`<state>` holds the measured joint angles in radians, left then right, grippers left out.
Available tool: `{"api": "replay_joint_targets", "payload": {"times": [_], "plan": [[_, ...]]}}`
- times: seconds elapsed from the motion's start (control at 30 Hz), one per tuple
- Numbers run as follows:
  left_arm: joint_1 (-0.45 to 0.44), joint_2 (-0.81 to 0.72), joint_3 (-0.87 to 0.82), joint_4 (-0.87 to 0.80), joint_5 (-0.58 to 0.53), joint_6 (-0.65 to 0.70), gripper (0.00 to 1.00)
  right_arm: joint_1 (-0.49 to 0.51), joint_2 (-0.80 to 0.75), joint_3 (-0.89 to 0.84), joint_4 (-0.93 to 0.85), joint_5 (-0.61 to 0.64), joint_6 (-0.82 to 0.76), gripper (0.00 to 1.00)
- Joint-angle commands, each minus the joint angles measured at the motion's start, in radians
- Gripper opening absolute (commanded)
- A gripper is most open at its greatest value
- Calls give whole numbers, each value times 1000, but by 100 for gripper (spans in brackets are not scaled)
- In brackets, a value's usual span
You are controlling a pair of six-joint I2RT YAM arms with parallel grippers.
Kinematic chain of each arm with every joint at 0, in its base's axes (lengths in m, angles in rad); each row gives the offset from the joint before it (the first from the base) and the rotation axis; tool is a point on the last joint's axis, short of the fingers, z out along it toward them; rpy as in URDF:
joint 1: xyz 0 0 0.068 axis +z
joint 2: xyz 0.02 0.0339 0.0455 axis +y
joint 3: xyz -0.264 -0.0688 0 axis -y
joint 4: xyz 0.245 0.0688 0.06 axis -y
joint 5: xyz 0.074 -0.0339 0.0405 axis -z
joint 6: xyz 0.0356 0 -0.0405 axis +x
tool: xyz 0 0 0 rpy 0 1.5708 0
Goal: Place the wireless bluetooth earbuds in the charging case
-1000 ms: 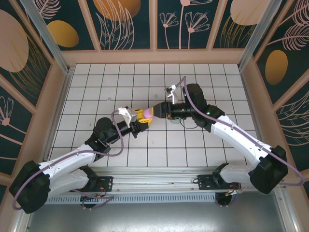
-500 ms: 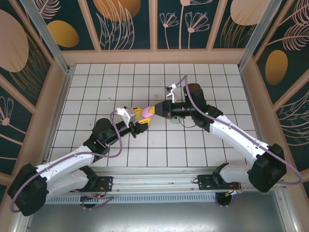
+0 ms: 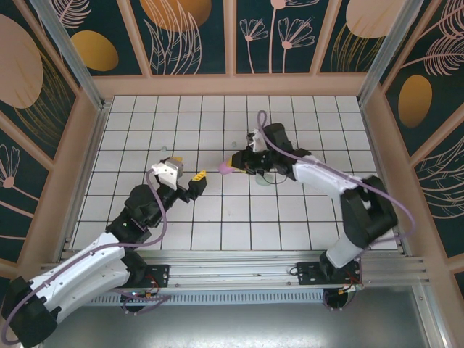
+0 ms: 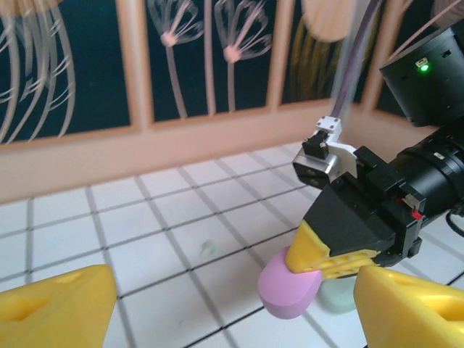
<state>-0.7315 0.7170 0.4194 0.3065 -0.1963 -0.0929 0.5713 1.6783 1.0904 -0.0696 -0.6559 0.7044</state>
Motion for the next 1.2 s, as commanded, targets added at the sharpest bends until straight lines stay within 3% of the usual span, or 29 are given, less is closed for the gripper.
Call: {"api": "replay_joint_targets", "payload": {"times": [0.0, 0.3, 0.5, 0.93, 1.17], "plan": [[2, -27, 39, -204, -179, -37, 85, 39, 117, 127, -10, 27, -68, 15], [2, -104, -25, -265, -260, -139, 85, 144, 514, 539, -95, 87, -117, 15], [2, -141, -45, -287, -290, -138, 86, 191, 678, 747, -182, 98, -160, 15], [2, -159, -72, -298, -374, -139, 87, 257, 663, 640, -142, 124, -143, 16], [2, -174, -80, -295, -363, -143, 87, 259, 635, 634, -185, 182, -154, 38]]}}
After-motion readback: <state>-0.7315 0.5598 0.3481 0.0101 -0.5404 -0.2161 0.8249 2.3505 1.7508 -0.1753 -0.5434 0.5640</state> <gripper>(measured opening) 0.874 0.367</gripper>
